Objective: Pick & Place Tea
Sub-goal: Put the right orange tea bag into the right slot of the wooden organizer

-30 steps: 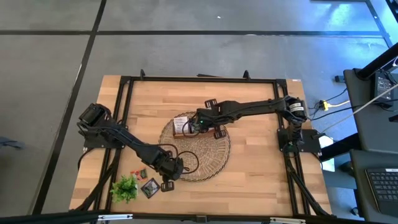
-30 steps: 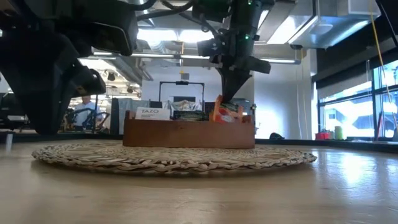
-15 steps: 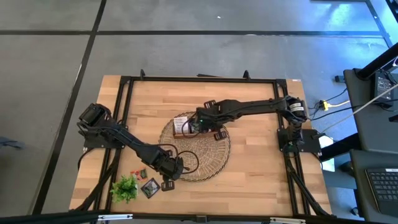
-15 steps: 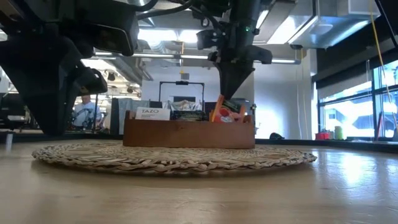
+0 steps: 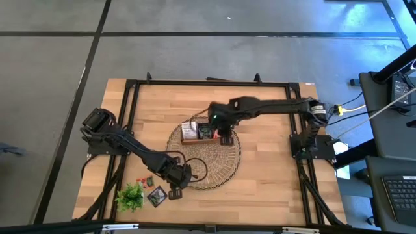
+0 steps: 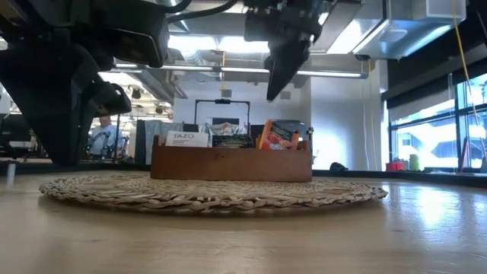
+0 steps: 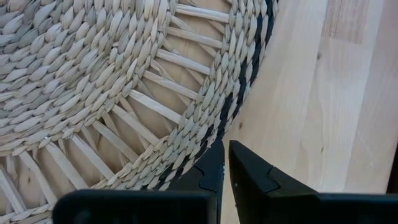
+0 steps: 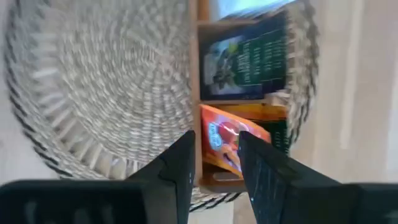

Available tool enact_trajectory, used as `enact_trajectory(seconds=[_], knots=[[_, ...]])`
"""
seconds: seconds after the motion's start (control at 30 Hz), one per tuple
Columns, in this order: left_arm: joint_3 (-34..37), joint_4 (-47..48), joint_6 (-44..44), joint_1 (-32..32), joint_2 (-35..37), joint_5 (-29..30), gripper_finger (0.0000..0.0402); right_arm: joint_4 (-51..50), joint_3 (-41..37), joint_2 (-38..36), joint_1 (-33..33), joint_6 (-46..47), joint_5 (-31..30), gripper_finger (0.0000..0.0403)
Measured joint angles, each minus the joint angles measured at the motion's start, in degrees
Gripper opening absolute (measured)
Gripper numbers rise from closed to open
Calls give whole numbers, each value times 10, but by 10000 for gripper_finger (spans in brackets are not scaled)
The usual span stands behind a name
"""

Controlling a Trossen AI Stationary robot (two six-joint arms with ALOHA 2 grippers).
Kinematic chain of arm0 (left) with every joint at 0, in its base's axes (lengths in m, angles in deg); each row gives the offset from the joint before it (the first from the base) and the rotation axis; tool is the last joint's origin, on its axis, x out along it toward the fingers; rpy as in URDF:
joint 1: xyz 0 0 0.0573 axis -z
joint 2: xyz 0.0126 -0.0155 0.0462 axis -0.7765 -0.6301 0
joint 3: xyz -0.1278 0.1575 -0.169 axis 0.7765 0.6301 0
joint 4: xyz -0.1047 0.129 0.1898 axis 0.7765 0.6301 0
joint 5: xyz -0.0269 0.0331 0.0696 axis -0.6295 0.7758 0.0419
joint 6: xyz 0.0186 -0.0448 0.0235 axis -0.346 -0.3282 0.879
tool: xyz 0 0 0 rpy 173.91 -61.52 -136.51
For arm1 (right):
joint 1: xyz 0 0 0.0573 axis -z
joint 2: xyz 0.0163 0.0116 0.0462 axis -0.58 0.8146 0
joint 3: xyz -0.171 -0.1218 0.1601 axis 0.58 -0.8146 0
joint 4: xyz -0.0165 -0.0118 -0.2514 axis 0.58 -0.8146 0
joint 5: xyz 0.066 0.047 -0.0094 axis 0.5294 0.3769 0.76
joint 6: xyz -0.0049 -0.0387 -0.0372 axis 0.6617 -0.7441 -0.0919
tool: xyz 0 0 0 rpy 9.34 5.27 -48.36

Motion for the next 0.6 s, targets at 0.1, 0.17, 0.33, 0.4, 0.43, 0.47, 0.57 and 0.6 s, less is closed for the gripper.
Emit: enact_trajectory(seconds=[0.1, 0.17, 0.33, 0.4, 0.43, 0.47, 0.57, 0.6], knots=[[0, 0, 0, 7, 0, 11, 23, 24, -21, -31, 21, 11, 12, 118], [0, 0, 2, 10, 0, 15, 25, 49, -48, -51, 34, 23, 12, 113], [0, -1, 6, 12, 0, 17, 29, 112, -132, -93, 59, 40, 72, 106], [0, -2, 14, 12, 0, 20, 28, 139, -172, -108, 64, 44, 74, 105], [0, -3, 17, 12, 0, 22, 28, 153, -191, -115, 66, 45, 75, 105], [0, -3, 18, 12, 0, 23, 27, 171, -209, -122, 68, 42, 76, 105], [0, -5, 19, 12, 0, 24, 29, 221, -248, -134, 69, 8, 88, 104], [0, -6, 19, 12, 0, 24, 30, 227, -257, -135, 69, -1, 88, 104]])
